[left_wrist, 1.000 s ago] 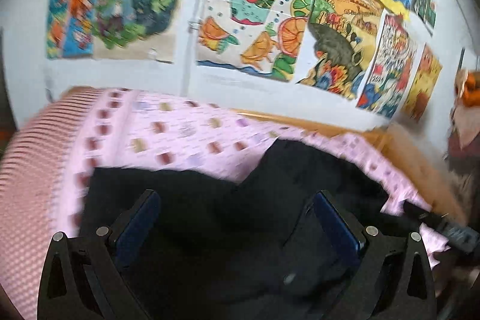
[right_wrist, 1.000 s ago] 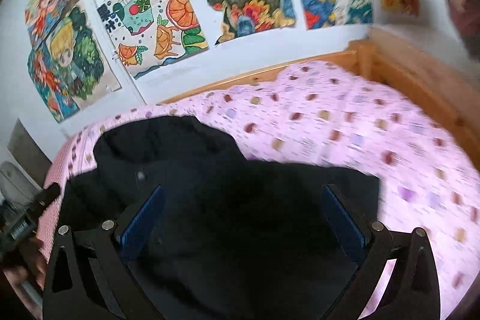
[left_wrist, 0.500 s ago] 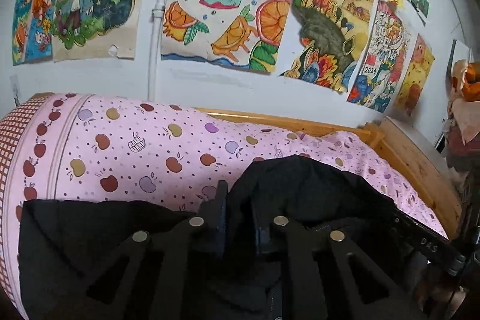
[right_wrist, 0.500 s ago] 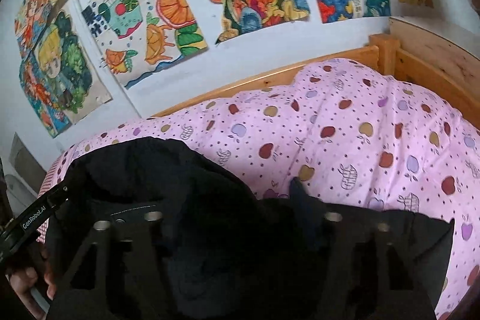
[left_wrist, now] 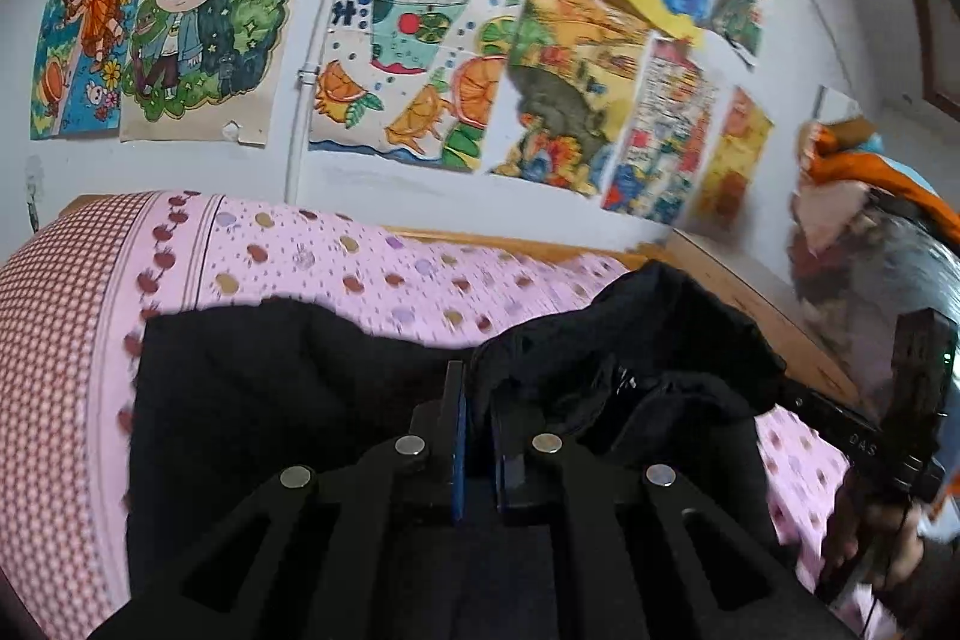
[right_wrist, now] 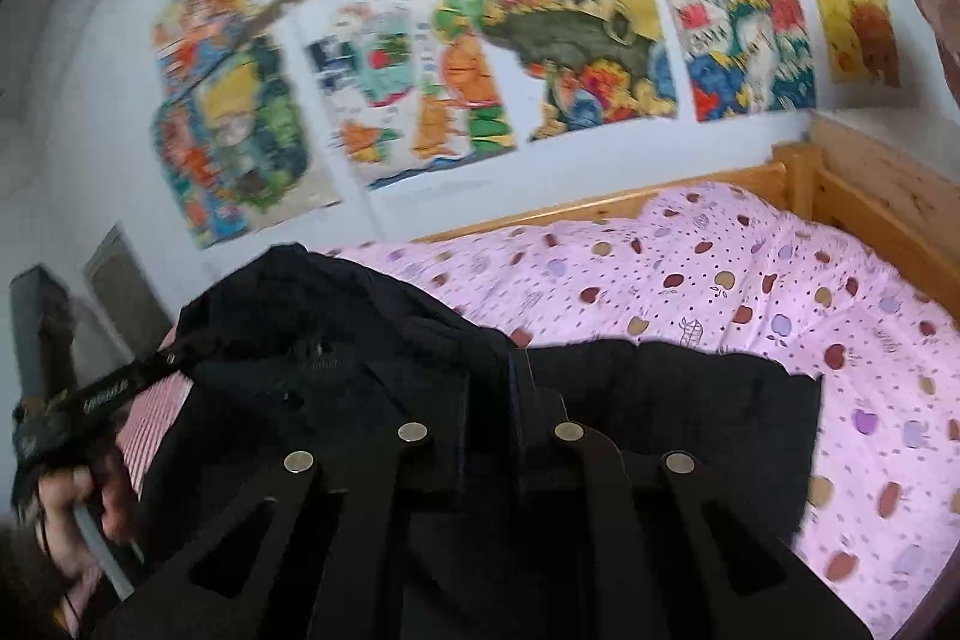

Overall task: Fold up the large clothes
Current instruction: 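Lift the hem with both grippers and fold it toward the collar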

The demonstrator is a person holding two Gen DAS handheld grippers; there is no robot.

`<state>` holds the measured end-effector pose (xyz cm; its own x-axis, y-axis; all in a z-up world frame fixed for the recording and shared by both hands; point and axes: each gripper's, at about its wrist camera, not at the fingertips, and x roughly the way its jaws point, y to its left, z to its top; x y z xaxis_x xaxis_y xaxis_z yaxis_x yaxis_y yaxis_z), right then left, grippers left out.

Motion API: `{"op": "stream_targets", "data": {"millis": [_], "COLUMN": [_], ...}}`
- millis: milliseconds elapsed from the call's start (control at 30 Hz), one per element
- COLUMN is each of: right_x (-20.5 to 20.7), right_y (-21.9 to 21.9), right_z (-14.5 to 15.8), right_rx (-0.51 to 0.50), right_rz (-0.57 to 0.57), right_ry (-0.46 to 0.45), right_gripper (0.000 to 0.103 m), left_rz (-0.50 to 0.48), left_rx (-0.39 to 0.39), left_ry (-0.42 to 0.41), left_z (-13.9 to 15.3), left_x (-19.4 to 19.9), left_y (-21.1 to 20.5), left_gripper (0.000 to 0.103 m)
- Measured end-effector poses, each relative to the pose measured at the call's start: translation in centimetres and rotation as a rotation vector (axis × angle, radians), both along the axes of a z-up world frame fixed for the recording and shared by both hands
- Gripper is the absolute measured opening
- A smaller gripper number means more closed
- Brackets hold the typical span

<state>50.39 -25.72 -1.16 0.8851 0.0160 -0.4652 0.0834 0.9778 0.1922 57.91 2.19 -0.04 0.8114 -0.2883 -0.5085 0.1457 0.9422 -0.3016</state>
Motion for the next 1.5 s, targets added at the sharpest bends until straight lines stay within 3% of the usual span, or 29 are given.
{"op": "stream_targets", "data": {"millis": [100, 367, 667, 867, 1000, 1067, 1133, 1200, 1367, 1433, 1500], "right_x": [-2.8, -6.7, -3.8, -4.7, -6.4, -7.2, -8.2, -7.9, -4.1, -1.2, 1.6], "right_y": [0.9, 1.2, 1.8, 2.1, 2.1, 1.8, 1.2, 0.4, -0.1, -0.6, -0.8], "right_z": [-0.5, -3.4, -8.4, -7.6, -6.5, -5.8, -4.3, -2.9, -0.8, -0.5, -0.8], "right_rx": [-0.11, -0.197, -0.255, -0.276, -0.318, -0.311, -0.254, -0.178, -0.096, -0.044, -0.016], "right_rz": [0.064, 0.153, 0.11, 0.09, 0.12, 0.131, 0.125, 0.107, 0.036, 0.007, 0.003], "right_ry": [0.01, 0.088, 0.191, 0.184, 0.192, 0.17, 0.112, 0.077, -0.023, -0.031, -0.018], "right_gripper": [0.009, 0.007, 0.007, 0.009, 0.017, 0.048, 0.057, 0.057, 0.057, 0.057, 0.045], "left_rz": [-0.04, -0.074, -0.011, -0.013, -0.005, -0.007, 0.001, 0.03, 0.089, 0.118, 0.174], "left_rx": [0.036, 0.054, 0.149, 0.14, 0.129, 0.1, 0.054, 0.014, -0.091, -0.075, -0.012], "left_ry": [0.027, 0.153, 0.21, 0.194, 0.213, 0.198, 0.153, 0.097, -0.023, -0.027, 0.028], "left_z": [-0.5, -5.8, -9.1, -8.2, -7.8, -7.1, -6.2, -4.9, -1.4, -0.9, -1.2], "left_x": [-2.6, -5.0, -2.6, -3.3, -4.3, -5.0, -5.4, -5.2, -1.8, 0.2, 2.8], "left_y": [0.1, 0.7, -0.8, -0.5, 0.0, 0.3, 0.6, 0.8, 0.5, 0.0, -0.3], "left_gripper": [0.006, 0.005, 0.005, 0.009, 0.029, 0.032, 0.042, 0.071, 0.074, 0.074, 0.074]}}
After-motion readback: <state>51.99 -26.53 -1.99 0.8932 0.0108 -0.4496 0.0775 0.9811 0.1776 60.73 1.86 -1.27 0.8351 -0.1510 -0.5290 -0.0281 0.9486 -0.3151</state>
